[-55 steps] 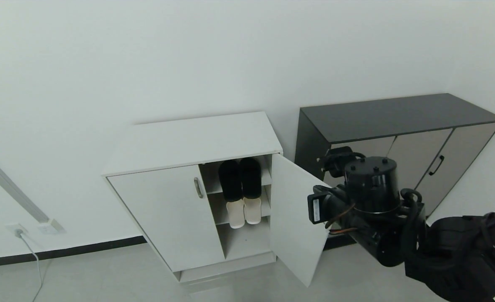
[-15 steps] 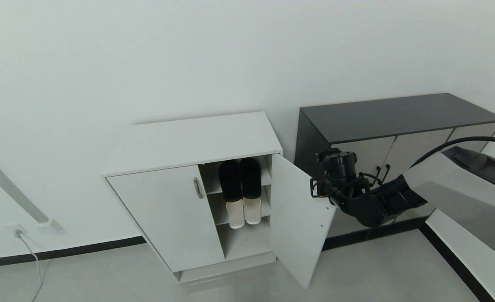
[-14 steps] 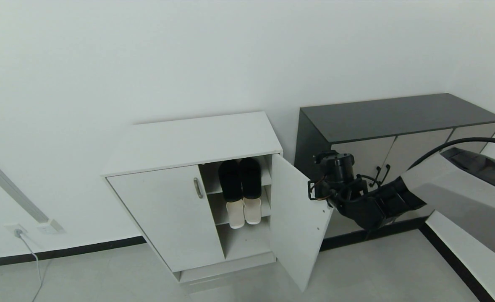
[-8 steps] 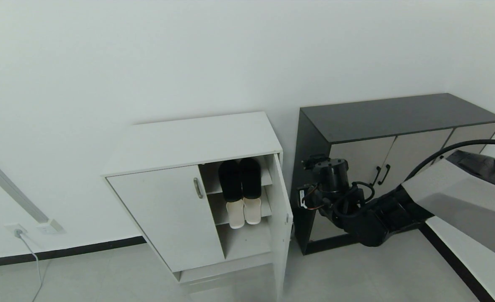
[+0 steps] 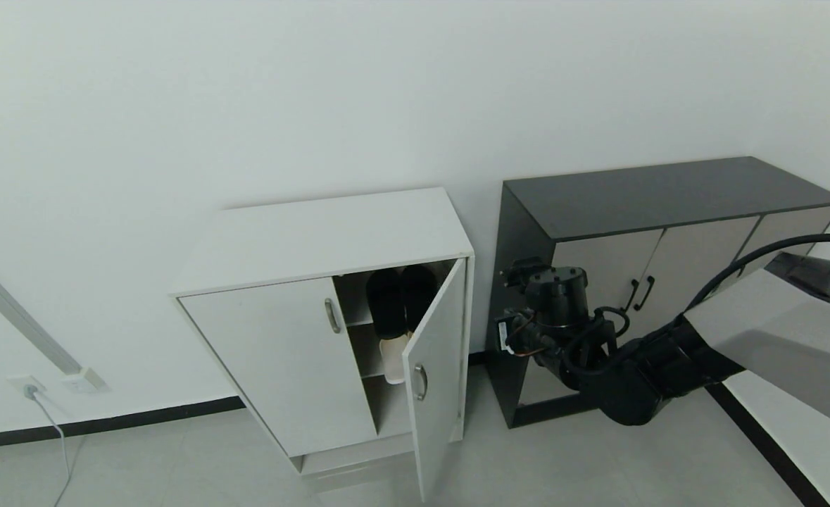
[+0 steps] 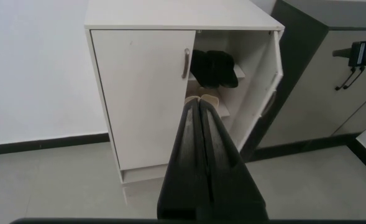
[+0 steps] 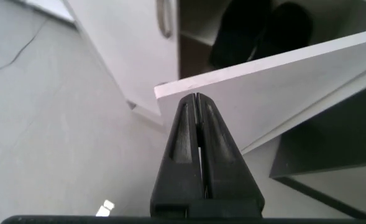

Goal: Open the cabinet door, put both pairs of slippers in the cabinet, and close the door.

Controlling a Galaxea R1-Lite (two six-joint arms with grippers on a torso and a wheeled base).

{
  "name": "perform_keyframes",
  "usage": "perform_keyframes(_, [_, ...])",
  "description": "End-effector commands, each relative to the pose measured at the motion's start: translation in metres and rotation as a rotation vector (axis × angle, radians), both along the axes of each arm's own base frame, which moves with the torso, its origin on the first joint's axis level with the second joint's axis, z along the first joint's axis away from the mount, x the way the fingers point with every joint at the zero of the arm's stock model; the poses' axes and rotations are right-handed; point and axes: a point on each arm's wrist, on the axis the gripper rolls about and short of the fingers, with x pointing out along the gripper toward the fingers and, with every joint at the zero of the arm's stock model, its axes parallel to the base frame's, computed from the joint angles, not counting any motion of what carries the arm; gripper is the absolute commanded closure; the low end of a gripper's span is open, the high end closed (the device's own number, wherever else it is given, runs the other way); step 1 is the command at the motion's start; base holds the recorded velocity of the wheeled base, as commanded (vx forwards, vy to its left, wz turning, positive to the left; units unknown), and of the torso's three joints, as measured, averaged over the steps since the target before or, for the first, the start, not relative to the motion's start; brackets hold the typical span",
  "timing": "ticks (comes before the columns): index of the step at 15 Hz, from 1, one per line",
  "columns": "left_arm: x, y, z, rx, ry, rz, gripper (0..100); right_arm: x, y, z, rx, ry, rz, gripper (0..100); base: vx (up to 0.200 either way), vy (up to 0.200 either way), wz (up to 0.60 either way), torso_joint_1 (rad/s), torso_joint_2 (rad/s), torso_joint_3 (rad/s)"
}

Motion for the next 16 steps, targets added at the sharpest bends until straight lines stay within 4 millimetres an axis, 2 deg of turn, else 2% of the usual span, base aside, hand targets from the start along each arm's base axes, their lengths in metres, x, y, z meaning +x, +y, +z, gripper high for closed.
perform_keyframes(1, [0.0,0.0,0.0,-0.001,-0.001,0.001,100,-0.005,0.004,0.0,0.004,0.005,0.03,100,0.0,0.0,0.6,0.002,0.0,0.002])
perform_keyframes(7, [0.0,0.0,0.0,-0.001,-0.001,0.001,100,-0.008,0.005,-0.002,0.018,0.0,0.06,100,0.0,0.0,0.6,0.005,0.0,0.002])
perform_keyframes(14, [0.0,0.0,0.0,-0.001,0.0,-0.001,100,-0.009,0.003,0.001,0.044,-0.048,0.068,100,0.0,0.0,0.0,0.0,0.0,0.0])
perform_keyframes(16, [0.0,0.0,0.0,0.002,-0.001,-0.001,100,-0.018,-0.003,-0.002,0.029,-0.032,0.088,100,0.0,0.0,0.0,0.0,0.0,0.0])
